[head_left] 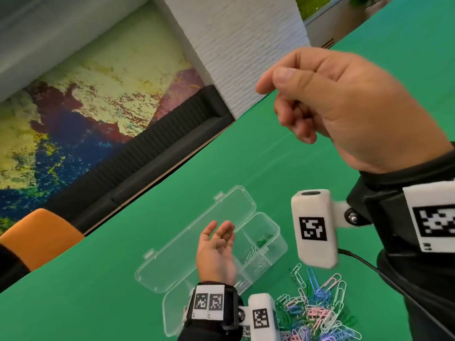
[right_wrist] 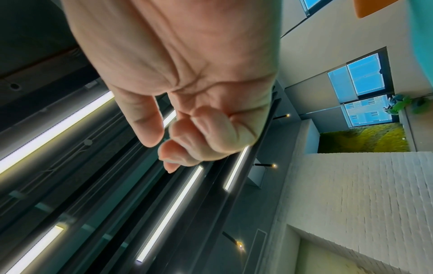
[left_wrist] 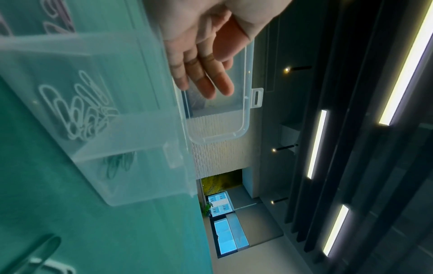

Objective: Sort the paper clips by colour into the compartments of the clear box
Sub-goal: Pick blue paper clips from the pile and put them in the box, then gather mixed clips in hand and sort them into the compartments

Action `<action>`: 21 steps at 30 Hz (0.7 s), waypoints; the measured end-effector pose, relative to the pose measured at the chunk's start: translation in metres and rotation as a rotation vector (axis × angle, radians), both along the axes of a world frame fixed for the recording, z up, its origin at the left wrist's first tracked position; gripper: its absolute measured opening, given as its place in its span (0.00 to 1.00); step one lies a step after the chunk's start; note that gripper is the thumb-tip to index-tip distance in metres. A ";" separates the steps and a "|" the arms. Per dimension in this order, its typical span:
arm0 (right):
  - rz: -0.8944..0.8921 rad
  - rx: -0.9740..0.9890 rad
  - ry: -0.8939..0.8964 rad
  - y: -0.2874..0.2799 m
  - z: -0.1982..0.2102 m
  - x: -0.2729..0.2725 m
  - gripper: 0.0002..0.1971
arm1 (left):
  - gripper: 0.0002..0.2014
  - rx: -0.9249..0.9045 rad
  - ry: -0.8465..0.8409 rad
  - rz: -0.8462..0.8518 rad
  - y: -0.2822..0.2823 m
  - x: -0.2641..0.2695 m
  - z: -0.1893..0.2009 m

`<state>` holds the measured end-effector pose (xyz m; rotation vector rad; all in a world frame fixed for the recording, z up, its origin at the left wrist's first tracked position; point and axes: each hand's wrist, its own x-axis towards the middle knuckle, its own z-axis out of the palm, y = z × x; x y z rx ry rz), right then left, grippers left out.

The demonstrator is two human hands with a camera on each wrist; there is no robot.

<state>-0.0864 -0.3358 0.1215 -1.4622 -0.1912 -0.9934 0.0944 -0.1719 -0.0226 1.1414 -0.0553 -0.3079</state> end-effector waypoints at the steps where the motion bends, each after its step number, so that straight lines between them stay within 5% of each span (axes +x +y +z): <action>1: -0.003 -0.008 0.011 0.001 0.000 0.000 0.09 | 0.21 -0.031 0.011 -0.013 0.003 -0.001 0.002; 7: 0.004 -0.043 0.106 0.009 0.000 0.001 0.08 | 0.14 -0.228 -0.005 -0.216 0.062 -0.001 0.043; 9: 0.009 -0.055 0.139 0.015 0.000 0.003 0.07 | 0.26 -0.160 -0.081 -0.262 0.099 -0.003 0.055; 14: 0.134 -0.145 0.304 0.043 -0.015 0.019 0.04 | 0.14 0.274 -0.175 -0.265 0.183 -0.033 0.053; 21: 0.152 -0.884 1.243 0.057 -0.104 0.021 0.15 | 0.11 1.150 -0.183 -0.444 0.259 -0.055 0.016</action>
